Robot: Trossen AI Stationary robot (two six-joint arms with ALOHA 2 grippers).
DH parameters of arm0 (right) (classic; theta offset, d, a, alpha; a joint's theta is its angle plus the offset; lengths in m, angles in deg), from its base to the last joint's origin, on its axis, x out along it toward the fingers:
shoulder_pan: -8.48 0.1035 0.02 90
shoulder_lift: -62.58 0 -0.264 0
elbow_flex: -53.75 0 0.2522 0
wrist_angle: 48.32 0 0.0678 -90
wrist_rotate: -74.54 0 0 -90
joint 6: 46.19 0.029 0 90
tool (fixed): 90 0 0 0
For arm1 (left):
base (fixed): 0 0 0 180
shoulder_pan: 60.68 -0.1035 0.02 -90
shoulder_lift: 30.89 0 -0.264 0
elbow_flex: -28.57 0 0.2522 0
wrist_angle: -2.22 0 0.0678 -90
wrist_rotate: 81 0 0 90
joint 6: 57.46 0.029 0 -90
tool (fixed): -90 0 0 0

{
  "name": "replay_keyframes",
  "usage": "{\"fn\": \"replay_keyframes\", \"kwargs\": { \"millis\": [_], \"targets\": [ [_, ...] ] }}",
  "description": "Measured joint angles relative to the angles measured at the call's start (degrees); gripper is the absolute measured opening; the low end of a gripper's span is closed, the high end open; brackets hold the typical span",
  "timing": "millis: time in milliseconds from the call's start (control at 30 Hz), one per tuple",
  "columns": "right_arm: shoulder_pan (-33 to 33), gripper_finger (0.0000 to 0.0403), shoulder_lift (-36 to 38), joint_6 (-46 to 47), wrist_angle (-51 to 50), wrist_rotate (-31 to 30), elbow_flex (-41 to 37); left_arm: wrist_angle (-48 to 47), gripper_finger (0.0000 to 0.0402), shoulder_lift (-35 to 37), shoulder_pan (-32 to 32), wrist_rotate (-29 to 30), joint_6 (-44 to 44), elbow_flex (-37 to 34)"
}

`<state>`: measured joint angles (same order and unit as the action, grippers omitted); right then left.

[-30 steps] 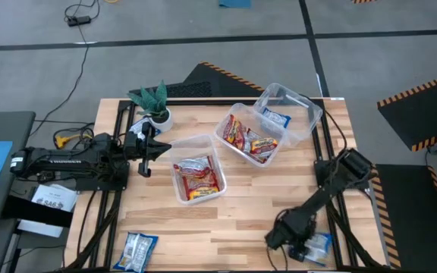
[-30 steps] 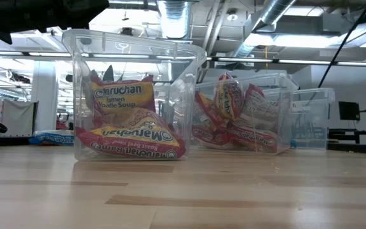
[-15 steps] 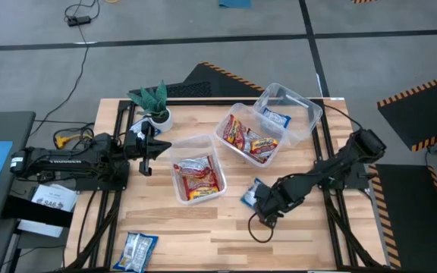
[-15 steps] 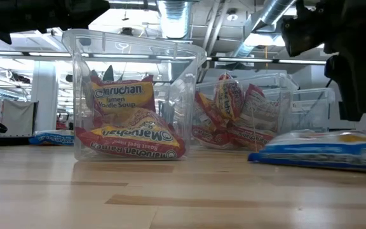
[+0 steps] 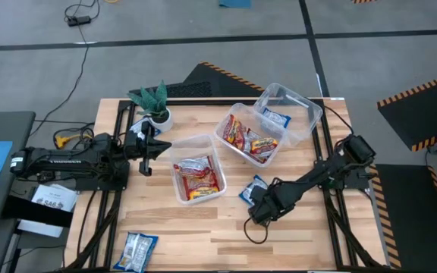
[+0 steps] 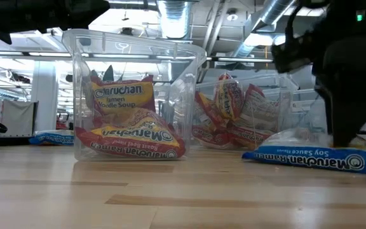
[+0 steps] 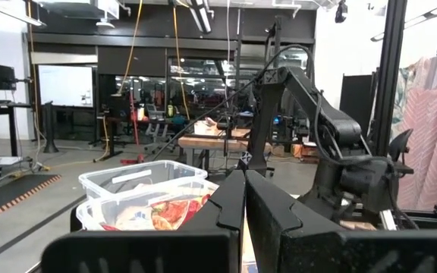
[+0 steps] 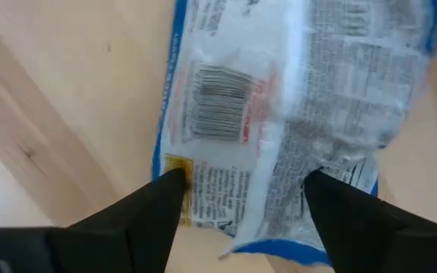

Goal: Sort Maruchan noodles
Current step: Put the blue noodle pack into the top bin

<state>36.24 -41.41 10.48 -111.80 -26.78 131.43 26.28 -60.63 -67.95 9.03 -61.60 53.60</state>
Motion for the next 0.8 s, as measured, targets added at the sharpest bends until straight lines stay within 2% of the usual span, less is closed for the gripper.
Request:
{"fn": "replay_keyframes", "kwargs": {
  "millis": [100, 167, 233, 333, 367, 500, 633, 733, 800],
  "targets": [
    [0.7, 0.0274, -1.7, 0.3, 0.2, -0.4, -0.1, -0.3, 0.0, 0.0, 0.0, 0.1, 0.0, 0.0],
    [1.1, 0.0236, -1.9, 0.3, -0.7, -0.3, 0.5, -0.3, 0.0, 0.0, 0.0, 0.3, 0.0, 0.0],
    [1.7, 0.0172, -1.9, 0.2, -2.7, 0.7, 1.4, -0.4, 0.0, 0.0, 0.0, 0.3, 0.0, 0.0],
    [2.8, 0.0054, -1.9, -1.7, -7.8, 2.0, 3.8, -0.3, 0.0, 0.0, 0.0, 0.4, 0.0, 0.0],
    [3.3, 0.0029, -1.6, -2.6, -9.5, 3.0, 4.5, -0.3, 0.0, 0.0, 0.0, 0.4, 0.0, 0.0],
    [4.6, 0.0015, 0.9, -6.6, -10.0, 9.1, 6.6, -0.3, 0.0, 0.0, 0.0, 0.4, 0.0, 0.0],
    [6.3, 0.0006, 6.7, -14.0, -5.1, 14.6, 7.2, -0.3, 0.0, 0.0, 0.0, 0.4, 0.0, 0.0],
    [6.9, 0.0006, 12.6, -16.5, -1.2, 14.4, 7.2, -0.3, 0.0, 0.0, 0.0, 0.4, 0.0, 0.0],
    [6.3, 0.0006, 16.9, -16.4, -1.1, 10.9, 7.3, -0.2, 0.0, 0.0, 0.0, 0.4, -0.1, 0.0]
  ]
}}
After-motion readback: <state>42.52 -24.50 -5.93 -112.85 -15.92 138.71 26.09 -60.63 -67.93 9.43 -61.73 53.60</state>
